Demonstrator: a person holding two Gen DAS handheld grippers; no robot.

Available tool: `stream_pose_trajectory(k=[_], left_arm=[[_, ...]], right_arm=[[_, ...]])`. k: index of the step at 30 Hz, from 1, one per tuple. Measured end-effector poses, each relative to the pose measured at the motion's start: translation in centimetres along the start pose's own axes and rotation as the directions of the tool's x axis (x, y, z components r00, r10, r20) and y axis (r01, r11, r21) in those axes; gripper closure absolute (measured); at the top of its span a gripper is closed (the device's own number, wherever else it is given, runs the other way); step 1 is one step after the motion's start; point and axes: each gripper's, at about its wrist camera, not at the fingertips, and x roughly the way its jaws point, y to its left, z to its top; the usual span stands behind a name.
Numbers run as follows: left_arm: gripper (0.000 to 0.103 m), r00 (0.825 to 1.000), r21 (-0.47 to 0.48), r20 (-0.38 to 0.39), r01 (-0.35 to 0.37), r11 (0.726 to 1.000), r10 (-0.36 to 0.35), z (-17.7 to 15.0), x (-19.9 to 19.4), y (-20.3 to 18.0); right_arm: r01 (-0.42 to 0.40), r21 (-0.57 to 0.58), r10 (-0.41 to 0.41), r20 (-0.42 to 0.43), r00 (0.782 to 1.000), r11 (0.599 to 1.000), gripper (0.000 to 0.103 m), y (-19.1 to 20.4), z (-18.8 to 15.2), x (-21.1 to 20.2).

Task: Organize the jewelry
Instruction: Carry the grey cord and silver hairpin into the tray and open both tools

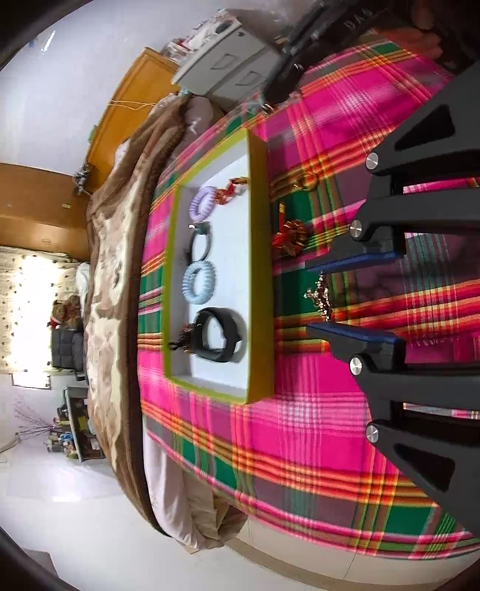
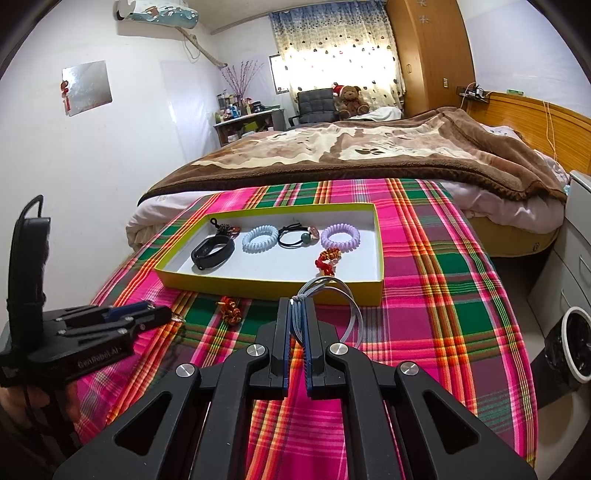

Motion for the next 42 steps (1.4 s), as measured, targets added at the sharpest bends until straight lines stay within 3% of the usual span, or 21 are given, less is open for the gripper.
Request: stream_pose_trajectory(k=[5, 12, 20, 32, 42], left_arm=[[0.075, 0.999, 0.014, 0.038, 0.008, 1.0, -0.009, 1.1, -1.0, 0.0], [0.075, 0.999, 0.0, 0.023, 0.028, 1.0, -0.028, 2.0, -0.2, 0.2], [0.075, 0.997, 0.038, 0.054, 0.047, 0.998, -0.049, 5.1, 0.1, 0.0], [0.075, 0.996, 0.057, 0.042, 0.072, 0.996, -0.075, 8.6, 3.6, -0.4], [0.075, 0.996, 0.046, -0.045, 0.079, 0.996, -0.077, 9.2, 8.2, -0.7]], right_arm=[[0.004, 0.006, -0.004, 0.008, 1.0, 1.0, 0.098, -0.3, 0.4, 0.0], [0.003, -0.02, -0.003, 0.012, 1.0, 1.0, 0.098, -0.1, 1.3, 0.2], [0.013, -0.031, -0.012, 0.051, 0.999, 0.999, 0.098, -0.8, 4.0, 0.8], [0.05, -0.032, -0.047, 0.067, 0.997, 0.998, 0.098, -3.1, 8.8, 5.0], [0.048, -0.103, -0.055, -0.059, 0.997, 0.994, 0.098, -3.2, 9.3, 10.9]])
